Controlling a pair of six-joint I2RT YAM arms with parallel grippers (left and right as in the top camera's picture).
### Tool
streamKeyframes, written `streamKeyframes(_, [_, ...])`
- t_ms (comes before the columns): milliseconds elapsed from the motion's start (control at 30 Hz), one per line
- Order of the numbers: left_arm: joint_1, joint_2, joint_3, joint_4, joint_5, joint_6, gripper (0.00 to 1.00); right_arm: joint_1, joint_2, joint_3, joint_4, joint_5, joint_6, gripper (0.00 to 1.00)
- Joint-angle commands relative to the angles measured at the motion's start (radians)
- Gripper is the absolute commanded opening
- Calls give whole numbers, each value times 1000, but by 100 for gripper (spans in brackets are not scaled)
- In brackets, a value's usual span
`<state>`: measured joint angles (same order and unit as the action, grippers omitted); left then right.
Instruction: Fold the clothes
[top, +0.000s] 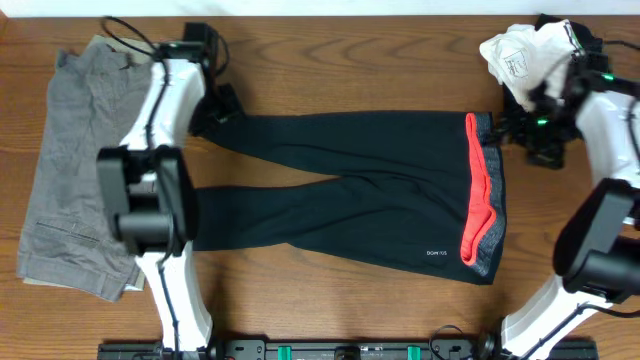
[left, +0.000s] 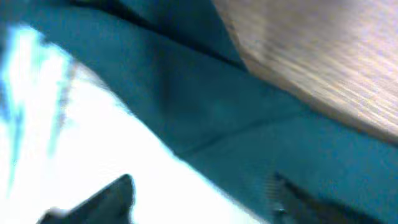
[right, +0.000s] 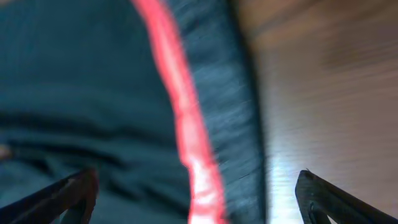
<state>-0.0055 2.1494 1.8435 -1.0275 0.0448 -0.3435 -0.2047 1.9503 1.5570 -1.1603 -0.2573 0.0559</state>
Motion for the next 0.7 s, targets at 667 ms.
streamKeyframes(667, [-51, -106, -219, -33, 191, 89, 84, 368, -28, -60, -443, 560, 450, 95])
